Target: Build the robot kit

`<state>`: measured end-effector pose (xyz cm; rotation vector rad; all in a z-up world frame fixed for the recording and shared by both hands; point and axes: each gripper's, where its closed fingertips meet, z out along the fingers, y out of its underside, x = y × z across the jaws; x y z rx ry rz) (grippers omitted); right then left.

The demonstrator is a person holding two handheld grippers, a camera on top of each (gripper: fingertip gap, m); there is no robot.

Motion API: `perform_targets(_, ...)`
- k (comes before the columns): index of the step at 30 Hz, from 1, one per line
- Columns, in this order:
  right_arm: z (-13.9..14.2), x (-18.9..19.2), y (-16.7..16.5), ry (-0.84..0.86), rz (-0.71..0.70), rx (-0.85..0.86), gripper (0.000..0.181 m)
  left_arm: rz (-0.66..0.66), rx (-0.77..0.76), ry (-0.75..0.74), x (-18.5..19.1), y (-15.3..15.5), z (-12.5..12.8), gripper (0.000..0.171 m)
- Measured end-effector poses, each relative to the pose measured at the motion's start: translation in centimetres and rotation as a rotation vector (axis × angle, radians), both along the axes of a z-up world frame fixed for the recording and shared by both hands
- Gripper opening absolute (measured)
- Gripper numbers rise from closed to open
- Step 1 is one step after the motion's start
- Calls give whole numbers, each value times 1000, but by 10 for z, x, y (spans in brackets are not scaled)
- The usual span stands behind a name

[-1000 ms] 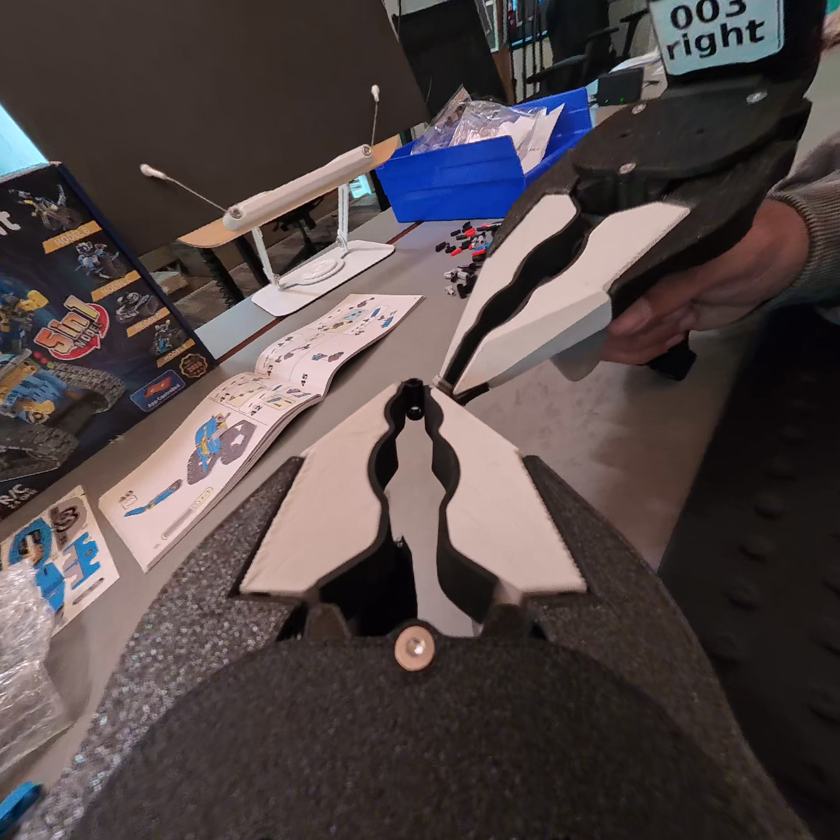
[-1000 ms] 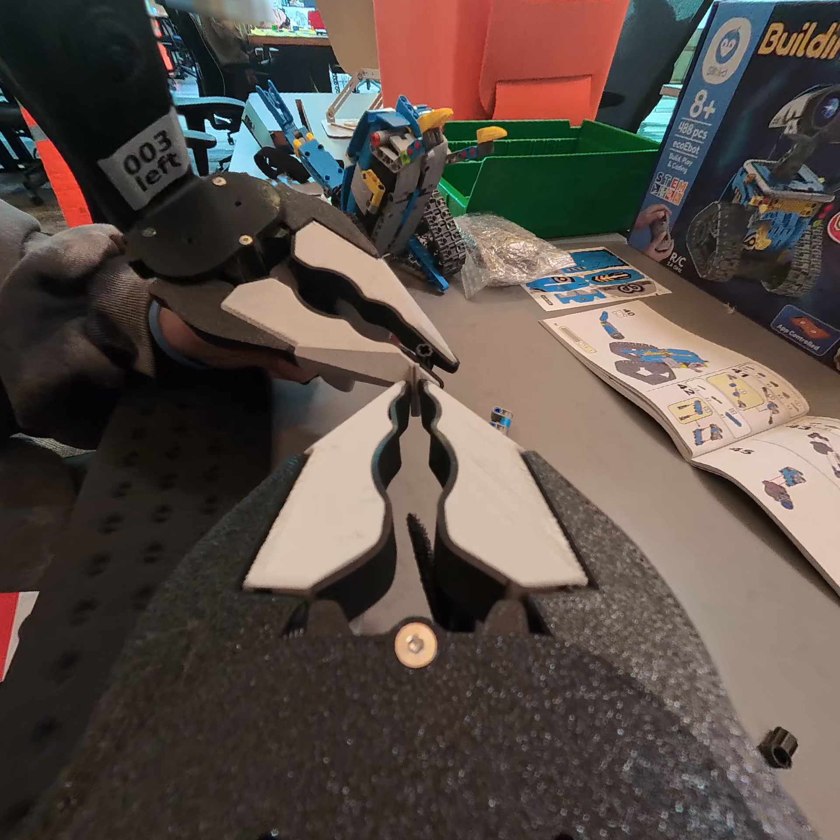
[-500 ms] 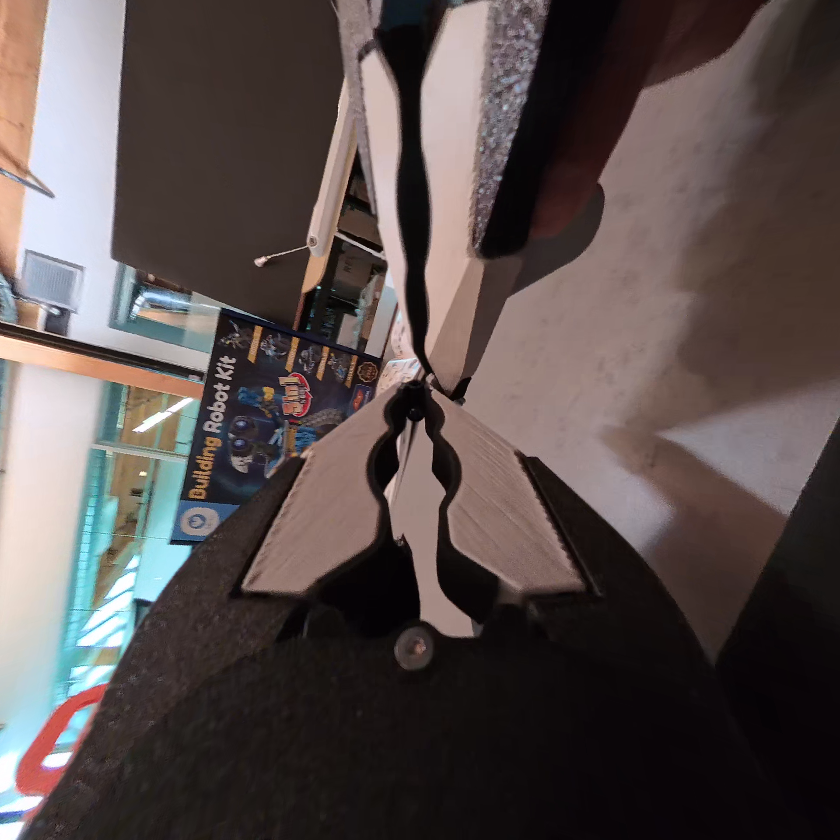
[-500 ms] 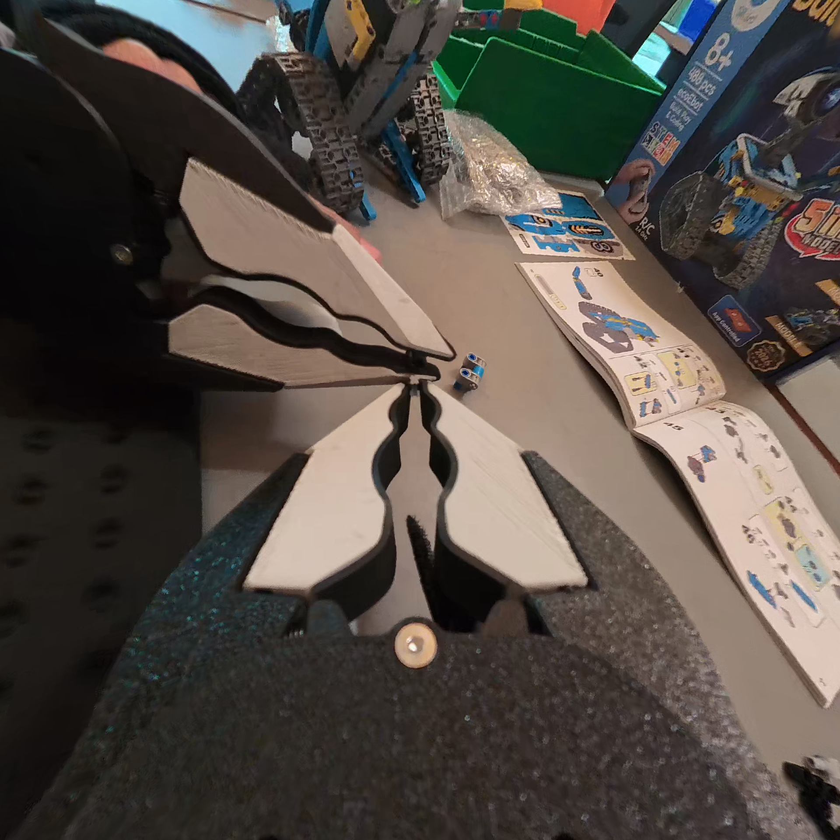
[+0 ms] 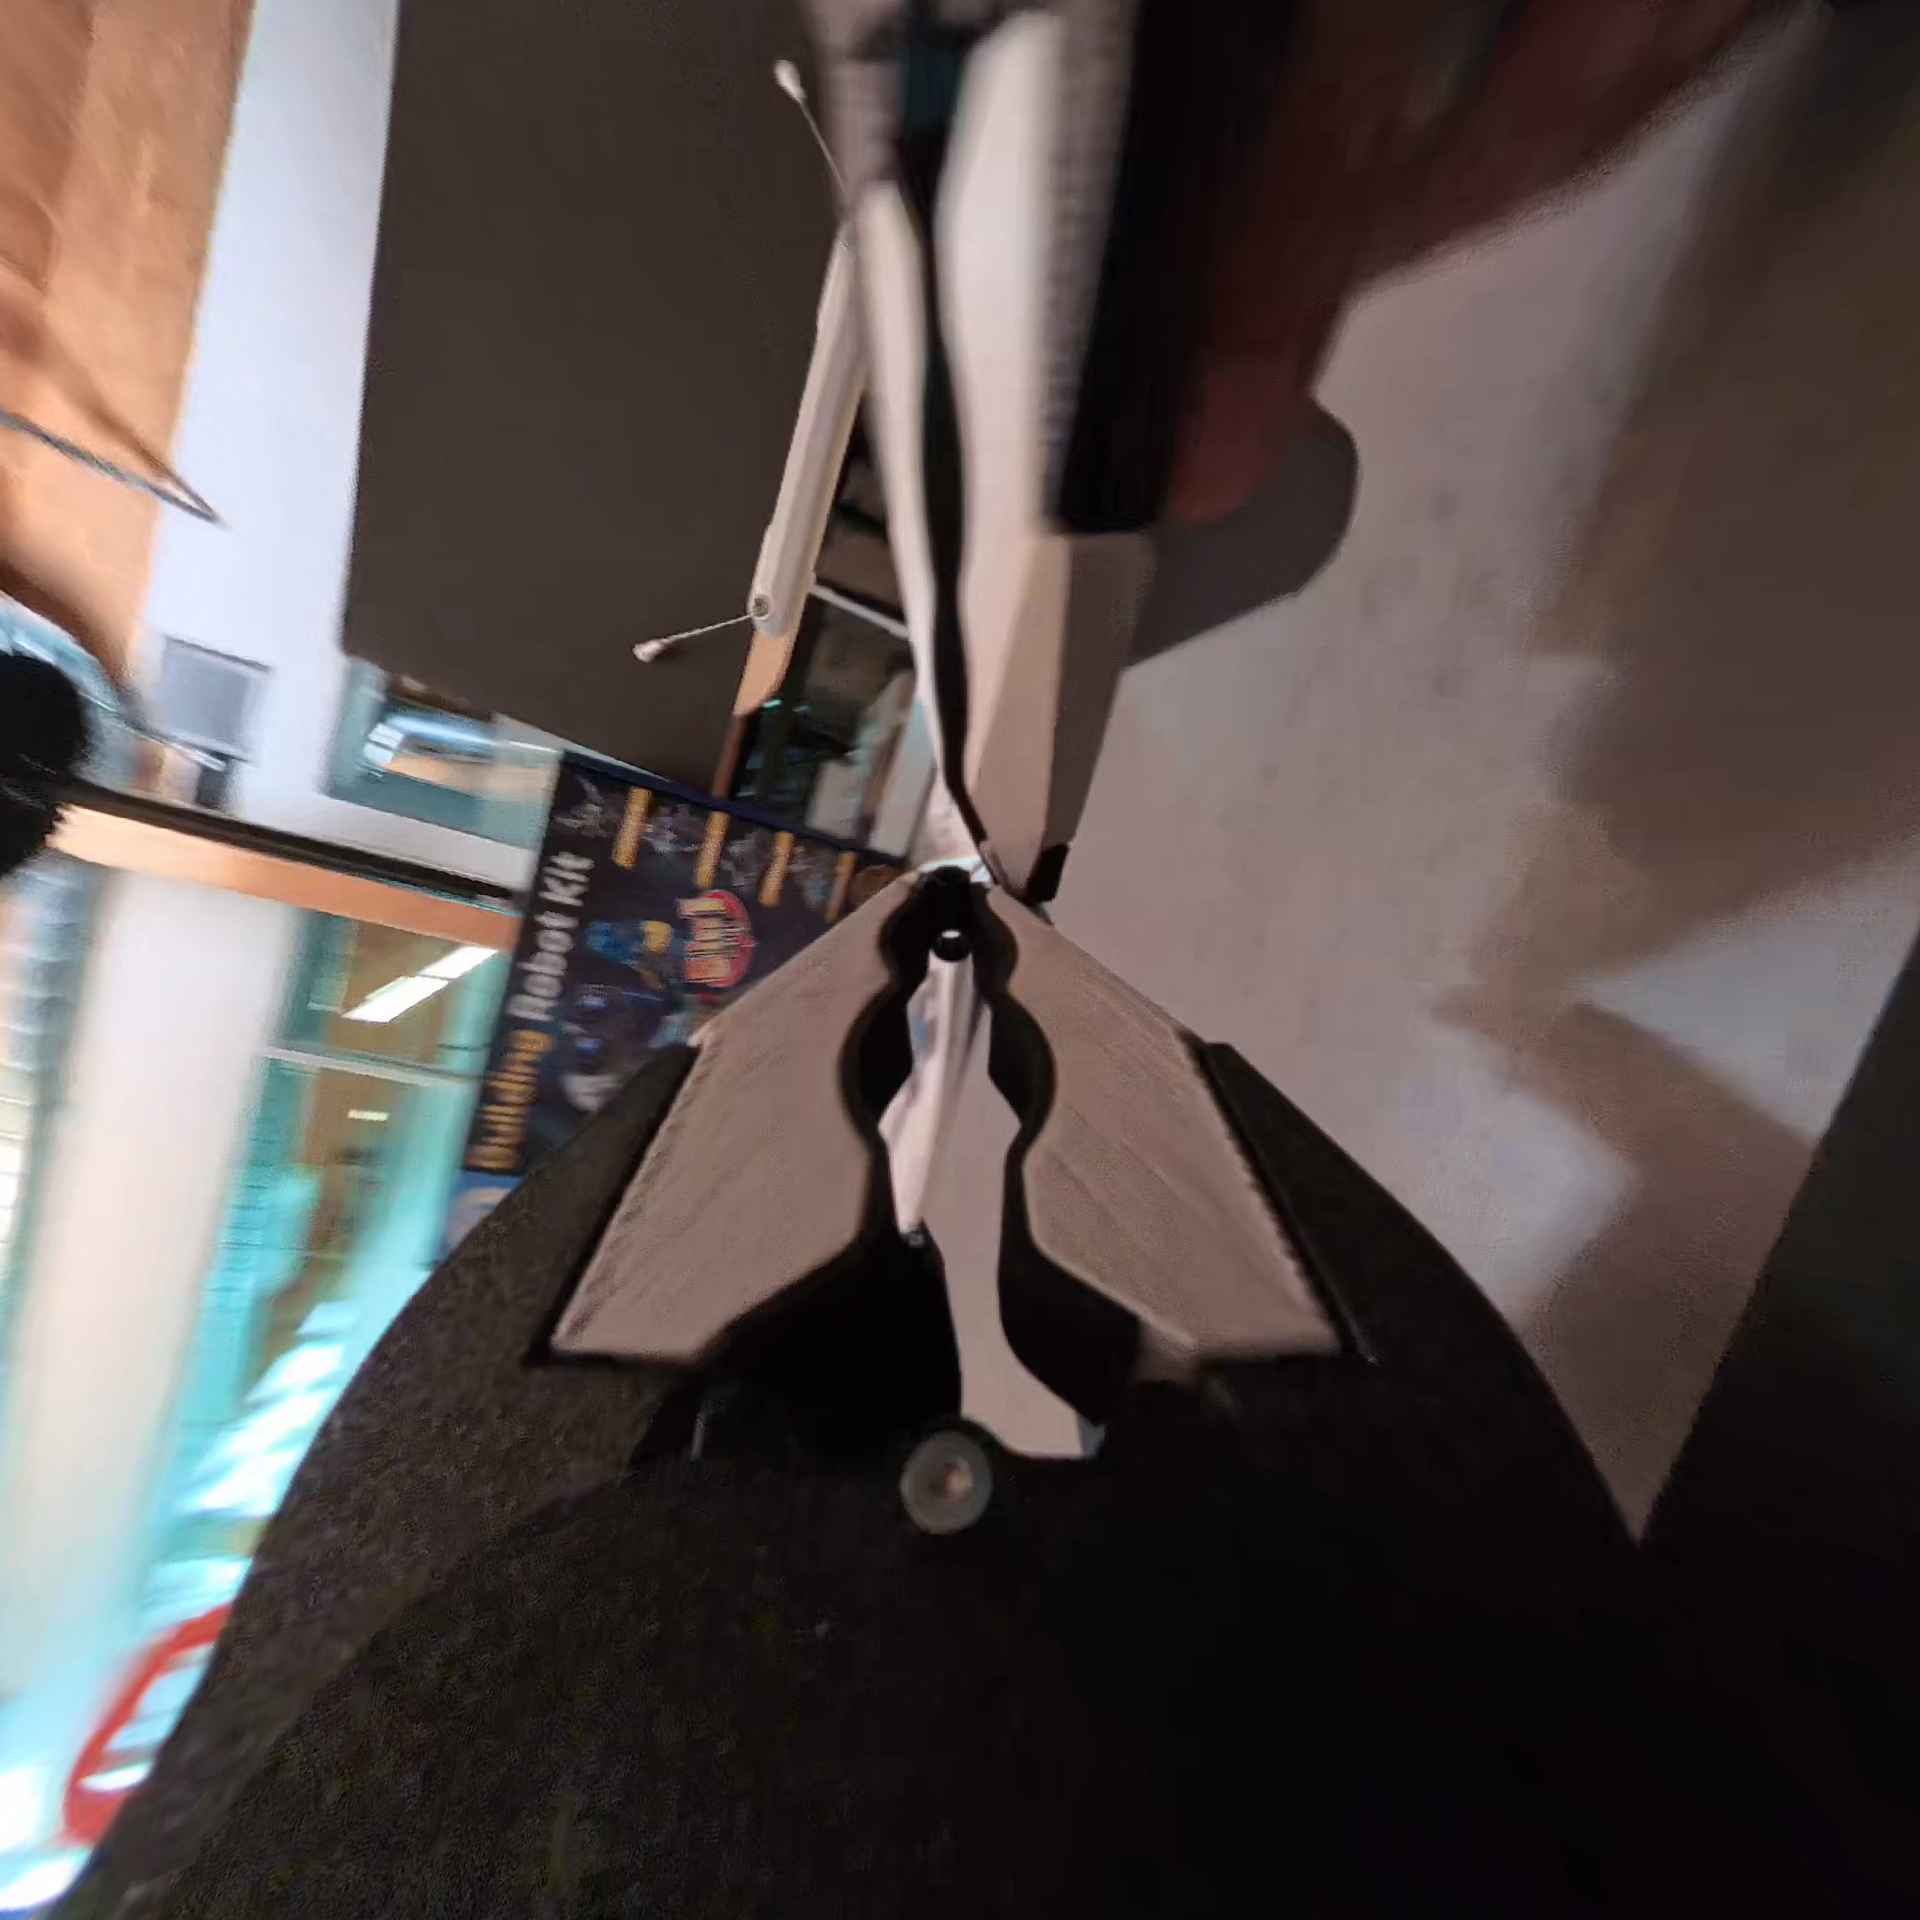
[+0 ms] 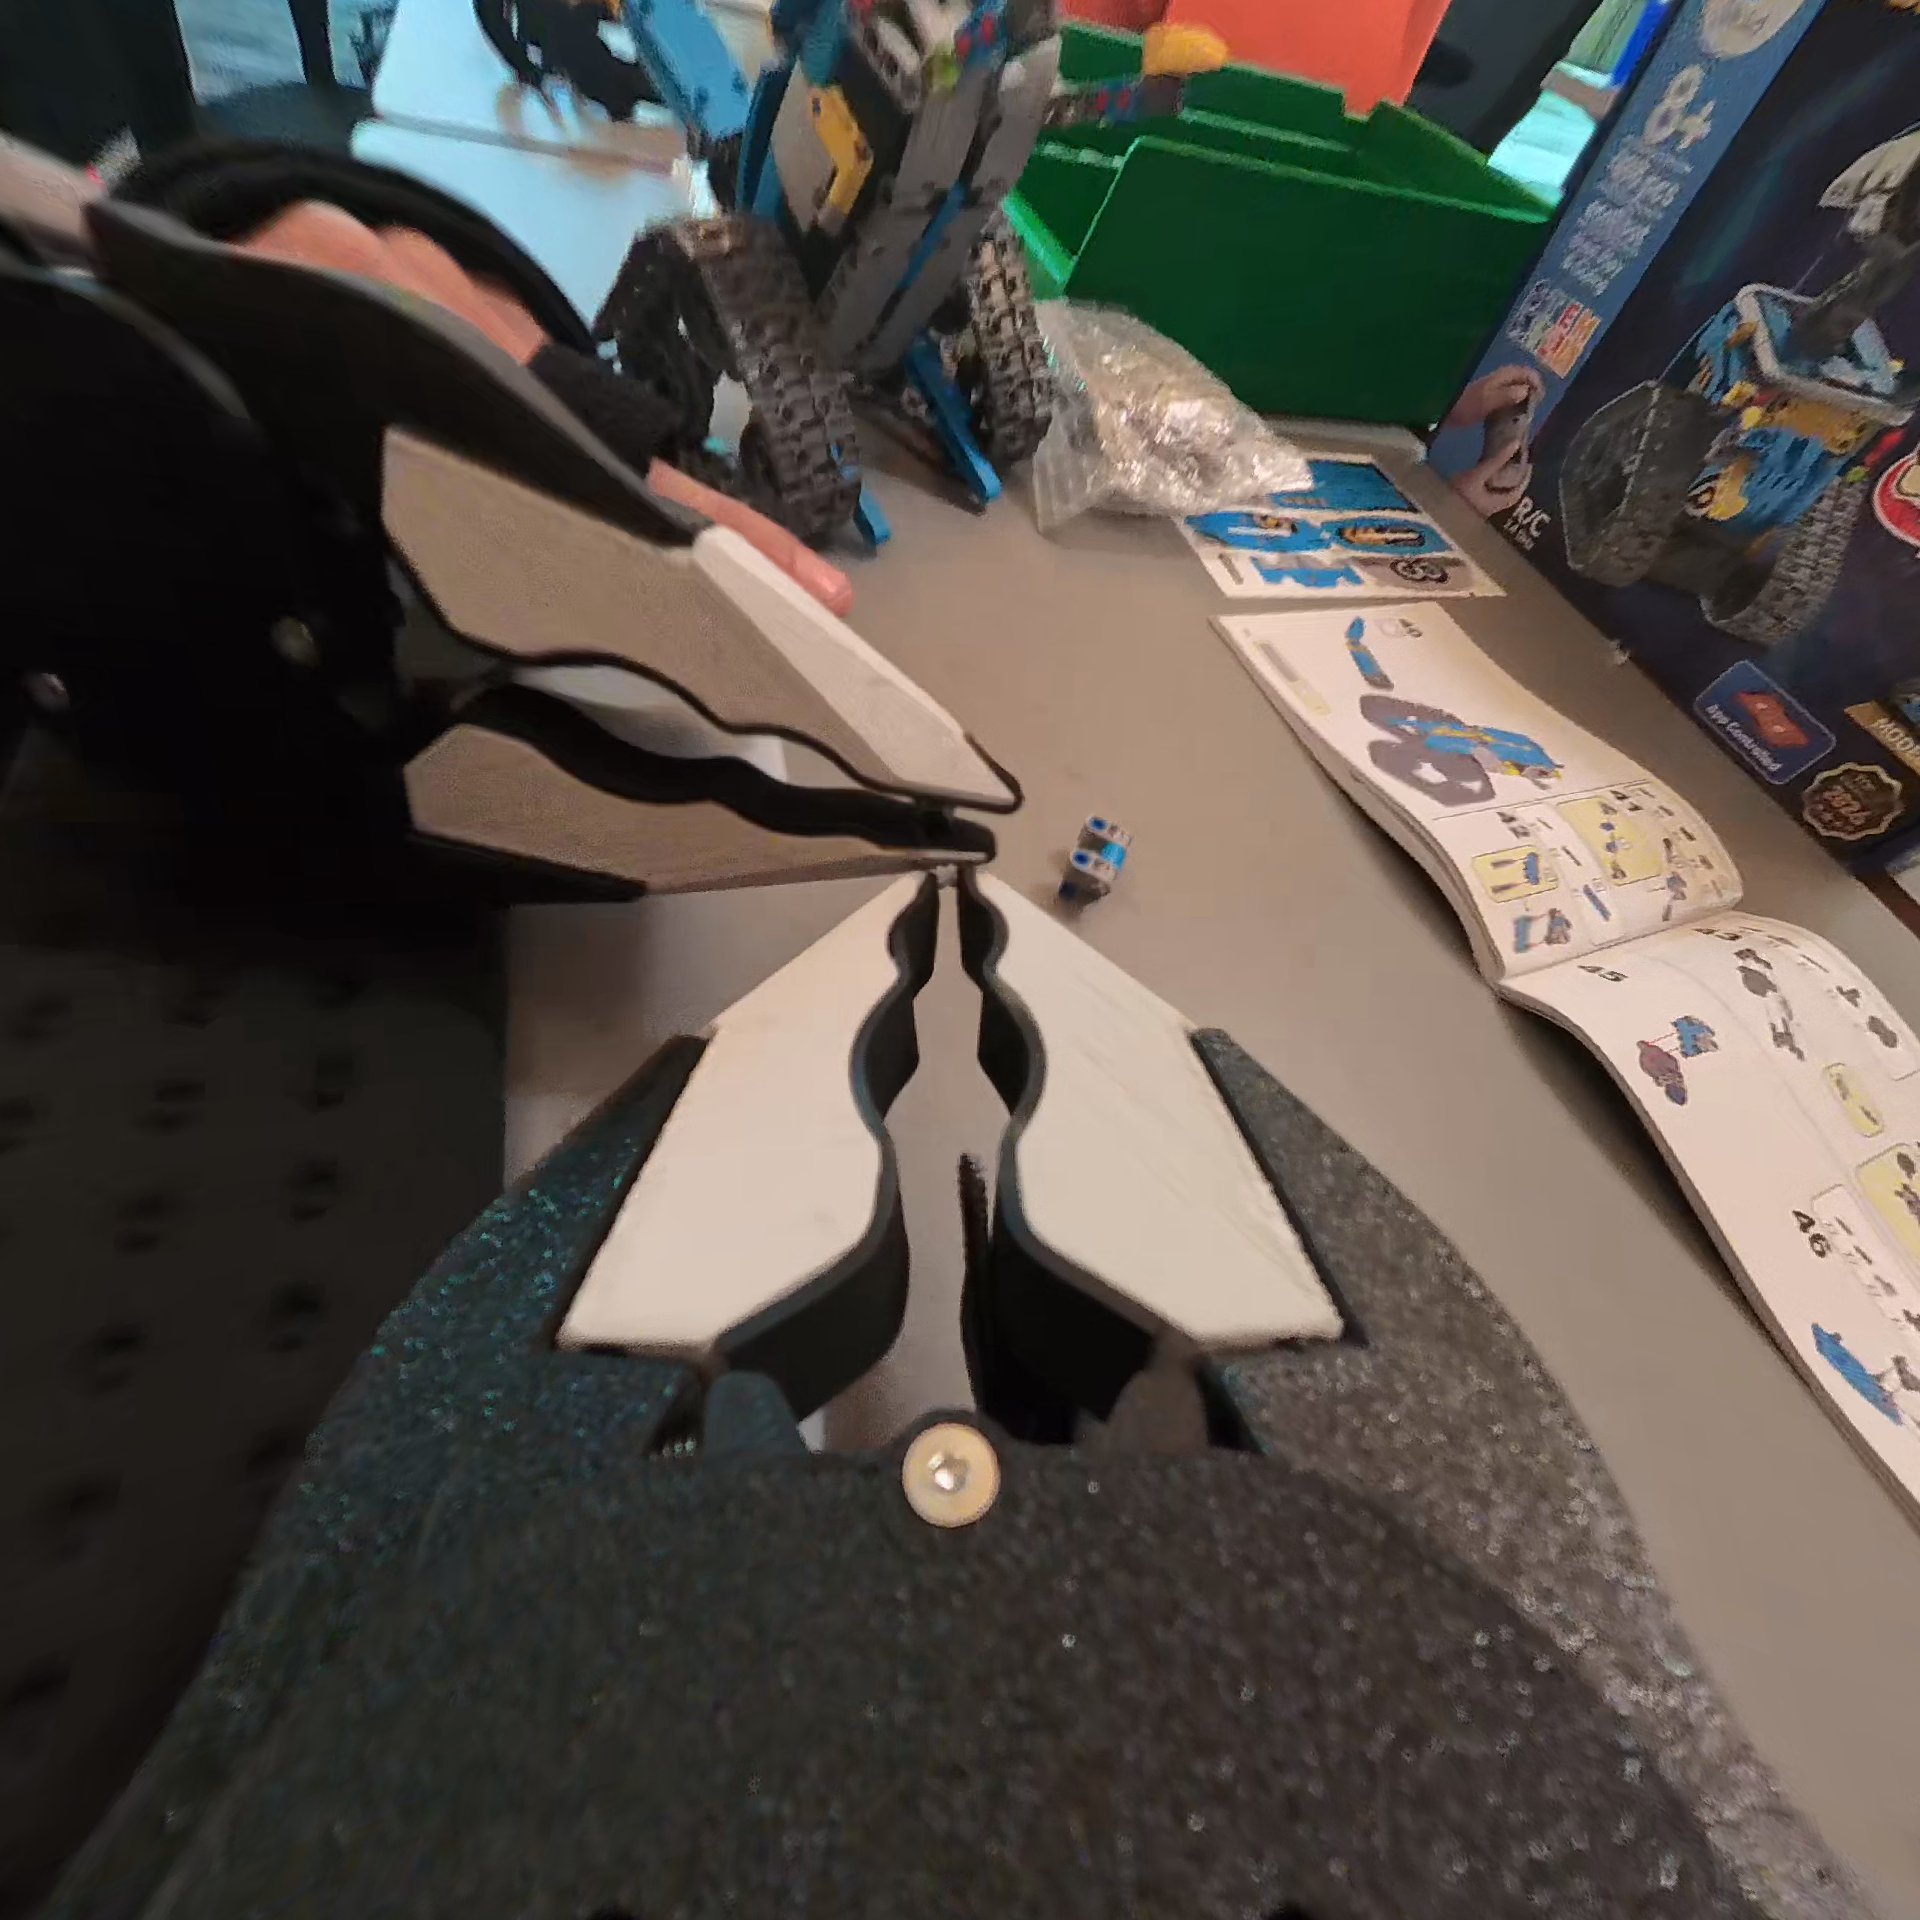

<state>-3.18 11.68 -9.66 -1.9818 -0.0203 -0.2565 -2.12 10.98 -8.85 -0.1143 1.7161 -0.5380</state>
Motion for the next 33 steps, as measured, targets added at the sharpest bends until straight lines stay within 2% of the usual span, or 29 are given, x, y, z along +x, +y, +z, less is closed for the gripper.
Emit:
perform_targets(2,14,2,-2,0,-6,60,3,-30,-157,67,1,4,8,5)
perform_targets(4,25,1,-4,-23,3,110,3,-62,-226,115,1,5,8,5)
perform_targets(8,38,-2,-7,-63,5,163,3,-74,-276,165,2,7,6,5)
perform_targets(12,45,-5,-9,-26,29,211,3,-91,-309,203,2,6,5,5)
perform_targets(24,30,-8,-2,-12,43,137,3,-121,-301,221,-1,2,4,4)
perform_targets(33,17,-8,-2,-13,46,65,3,-99,-209,220,-1,2,-6,4)
